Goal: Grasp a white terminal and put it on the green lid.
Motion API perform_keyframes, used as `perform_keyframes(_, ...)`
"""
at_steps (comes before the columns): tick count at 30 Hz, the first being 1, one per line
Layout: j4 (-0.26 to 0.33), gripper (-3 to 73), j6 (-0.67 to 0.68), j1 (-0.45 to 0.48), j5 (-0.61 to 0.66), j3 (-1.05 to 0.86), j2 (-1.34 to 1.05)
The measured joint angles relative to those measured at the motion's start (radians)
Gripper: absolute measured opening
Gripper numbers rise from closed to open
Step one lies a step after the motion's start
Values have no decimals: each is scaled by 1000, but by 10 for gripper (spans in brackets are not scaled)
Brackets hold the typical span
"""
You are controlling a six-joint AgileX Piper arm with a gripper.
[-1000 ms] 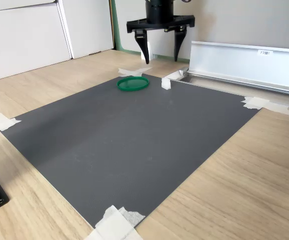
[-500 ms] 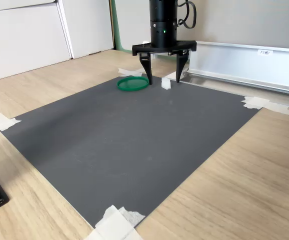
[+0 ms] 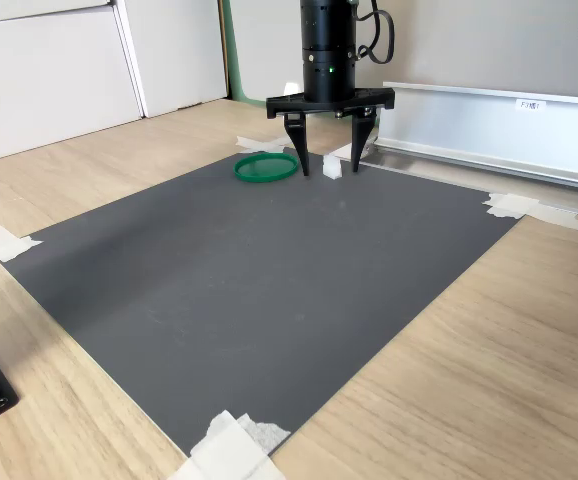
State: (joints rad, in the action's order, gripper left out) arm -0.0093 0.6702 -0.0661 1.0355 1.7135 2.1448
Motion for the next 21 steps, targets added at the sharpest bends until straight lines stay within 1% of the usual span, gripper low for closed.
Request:
perform_keyframes(1, 0, 510, -3, 0, 0, 0, 0)
perform_keyframes(8, 0, 259, -16, 0, 0, 0, 0)
perform_keyframes(13, 0, 119, -16, 0, 0, 0, 0)
perform_keyframes(15, 0, 89, -16, 0, 2, 0, 0)
perform_keyframes(21, 0, 88, -31, 0, 49, 0, -10)
